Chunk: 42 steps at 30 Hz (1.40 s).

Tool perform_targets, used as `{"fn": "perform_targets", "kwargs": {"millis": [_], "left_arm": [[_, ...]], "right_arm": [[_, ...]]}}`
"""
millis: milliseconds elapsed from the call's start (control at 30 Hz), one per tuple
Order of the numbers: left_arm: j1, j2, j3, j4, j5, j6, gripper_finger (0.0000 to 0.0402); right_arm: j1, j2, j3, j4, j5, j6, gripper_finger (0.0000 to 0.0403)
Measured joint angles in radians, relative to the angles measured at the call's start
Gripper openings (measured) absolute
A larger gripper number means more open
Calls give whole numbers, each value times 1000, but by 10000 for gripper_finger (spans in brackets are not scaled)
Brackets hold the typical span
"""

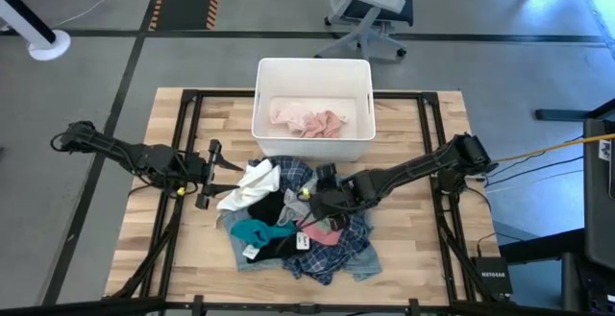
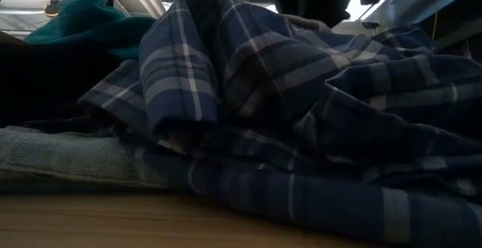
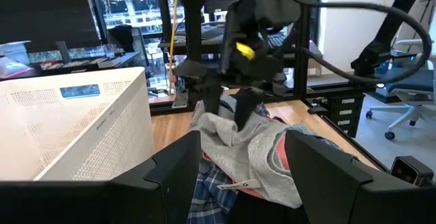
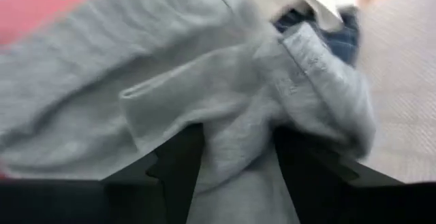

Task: Sort clothes
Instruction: Put the gray boxer into the white laundry bin

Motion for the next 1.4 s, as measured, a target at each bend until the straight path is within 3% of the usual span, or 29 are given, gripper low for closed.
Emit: {"fn": "perform_targets", "kwargs": {"millis": [133,333,400,600,800,967,1167,1400], "left_arm": [[0,0,0,-1,0,17,210],[0,0,0,0,0,21,210],[0,0,0,-1,0,23,210],[0,0,0,-1,0,24,210],[0,0,0,-6,0,23,210],[0,0,0,-6,0,19,210],[0,0,0,-6,0,18,210],[0,0,0,-5,0,18,210]], "right_arm": [[5,0,-2,46,-8,-33,160],[3,-5,17,50,-1,-83,34],[3,-5,35,35,15,-103,13],[3,-5,149,-63,90,-130,39],[3,-6,270,-139,160,-183,10],[-11,-6,400,-228,262,-240,23],[-69,-7,588,-327,351,-311,11],[-212,-7,727,-316,372,-422,18]]}}
